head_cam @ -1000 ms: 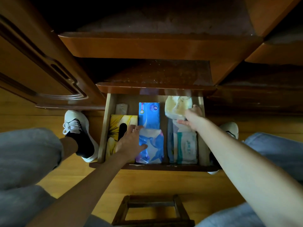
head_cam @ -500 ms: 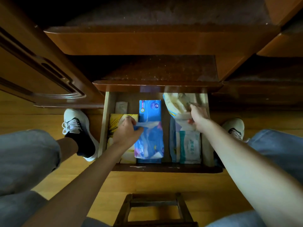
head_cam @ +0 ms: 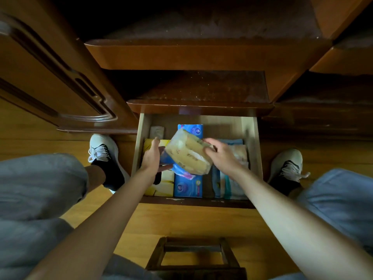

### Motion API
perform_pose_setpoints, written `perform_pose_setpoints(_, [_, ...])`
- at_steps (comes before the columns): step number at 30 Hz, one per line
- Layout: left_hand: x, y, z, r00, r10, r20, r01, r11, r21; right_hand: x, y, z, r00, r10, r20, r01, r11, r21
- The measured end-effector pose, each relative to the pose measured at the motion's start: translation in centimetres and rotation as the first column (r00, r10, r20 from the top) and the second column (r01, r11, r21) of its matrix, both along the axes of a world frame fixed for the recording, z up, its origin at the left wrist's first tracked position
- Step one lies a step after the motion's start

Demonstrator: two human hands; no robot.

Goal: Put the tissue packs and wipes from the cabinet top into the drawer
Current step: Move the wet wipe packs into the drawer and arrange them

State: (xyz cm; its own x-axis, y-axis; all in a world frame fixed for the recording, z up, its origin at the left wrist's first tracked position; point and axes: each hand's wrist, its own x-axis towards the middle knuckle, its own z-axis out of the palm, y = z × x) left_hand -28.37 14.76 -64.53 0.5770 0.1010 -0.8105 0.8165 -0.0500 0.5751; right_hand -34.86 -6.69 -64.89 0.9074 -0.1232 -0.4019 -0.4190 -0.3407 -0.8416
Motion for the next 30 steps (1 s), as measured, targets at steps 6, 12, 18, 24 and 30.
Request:
perform_pose_setpoints(6, [-0.2, 1.0, 0.0, 0.946, -0.313, 0.082, 0.311, 0.95, 0.04, 0.8, 4.5, -1.4, 0.995, 0.098, -0.016, -0.092, 0.847, -0.524])
perform_pose_setpoints(12, [0.4, 0.6, -1.0, 0.911, -0.409, 0.058, 0.375, 0.878, 0.296, 0.2, 3.7, -1.7, 0.981, 0.121, 0.153, -0.009, 0.812, -0.583])
perform_pose_setpoints(18, [-0.7, 1.1, -1.8, 0.844, -0.533, 0.056, 0.464, 0.779, 0.421, -2.6, 4.2, -2.2, 0.985, -0.089, -0.145, 0.063, 0.982, -0.177])
perform_pose_setpoints(24, [-0.7, 1.3, -0.8, 0.717, -0.696, -0.035, 0.607, 0.6, 0.52, -2.4, 4.6, -2.4, 0.889, -0.315, -0.332, 0.365, 0.926, 0.099])
perform_pose_setpoints(30, [-1.2, 0.1, 1.2, 0.923, -0.37, 0.109, 0.374, 0.927, -0.015, -1.9, 2.1, 0.1, 0.868, -0.37, -0.332, 0.491, 0.741, 0.458])
